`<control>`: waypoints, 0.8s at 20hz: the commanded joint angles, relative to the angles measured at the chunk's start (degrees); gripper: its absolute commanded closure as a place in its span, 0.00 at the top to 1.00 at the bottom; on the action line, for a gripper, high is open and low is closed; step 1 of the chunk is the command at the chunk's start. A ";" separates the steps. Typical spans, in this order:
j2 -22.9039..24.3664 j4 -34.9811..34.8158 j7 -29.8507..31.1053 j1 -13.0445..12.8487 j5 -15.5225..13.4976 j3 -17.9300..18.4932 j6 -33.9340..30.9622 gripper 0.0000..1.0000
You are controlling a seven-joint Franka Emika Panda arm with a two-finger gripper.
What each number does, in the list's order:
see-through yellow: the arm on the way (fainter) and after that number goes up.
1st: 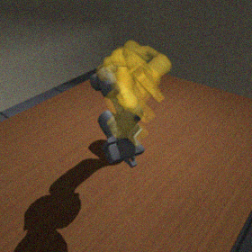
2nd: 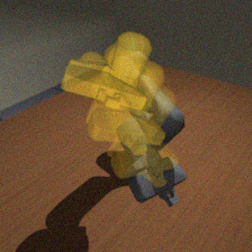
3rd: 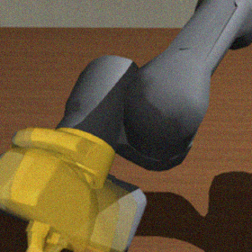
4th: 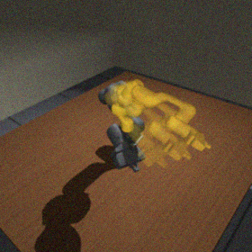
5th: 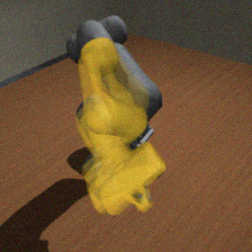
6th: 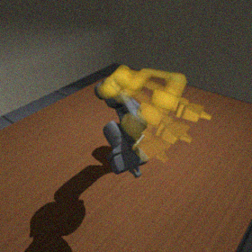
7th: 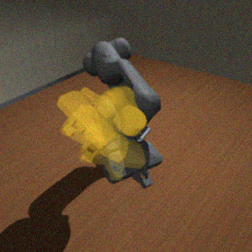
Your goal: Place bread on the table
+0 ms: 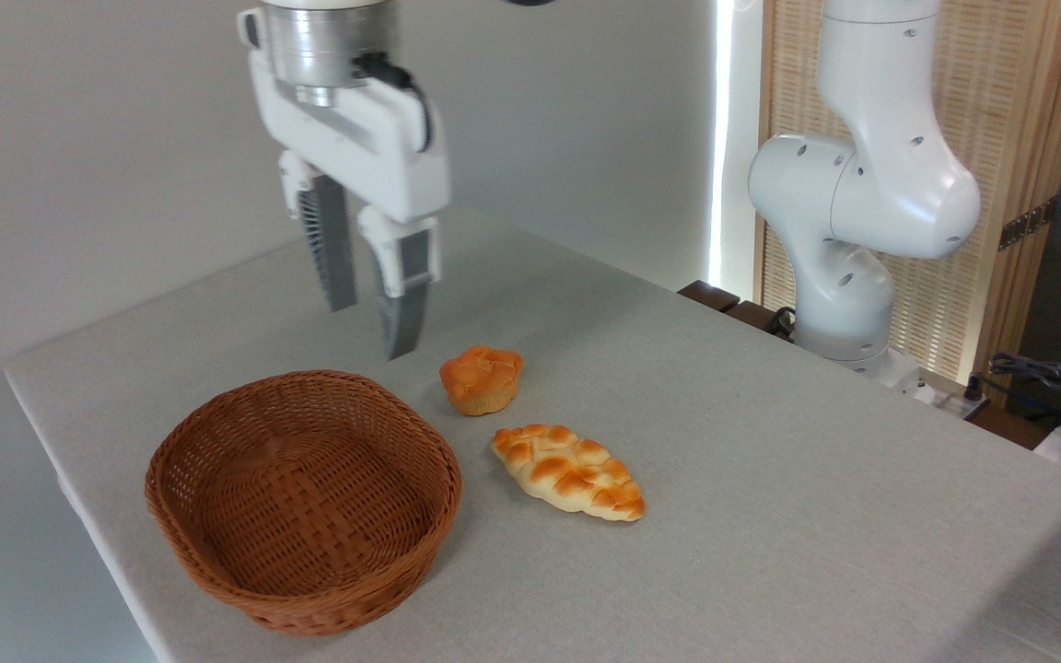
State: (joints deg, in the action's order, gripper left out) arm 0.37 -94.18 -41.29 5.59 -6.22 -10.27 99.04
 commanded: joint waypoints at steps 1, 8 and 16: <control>-2.30 3.30 0.95 -0.66 1.04 -0.11 -2.88 1.00; -1.51 3.39 0.42 -4.34 1.12 5.34 -4.55 1.00; -1.95 4.01 0.95 -12.19 2.88 13.44 -5.70 1.00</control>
State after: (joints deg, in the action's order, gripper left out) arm -1.25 -91.26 -41.20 -5.53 -4.16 1.80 94.22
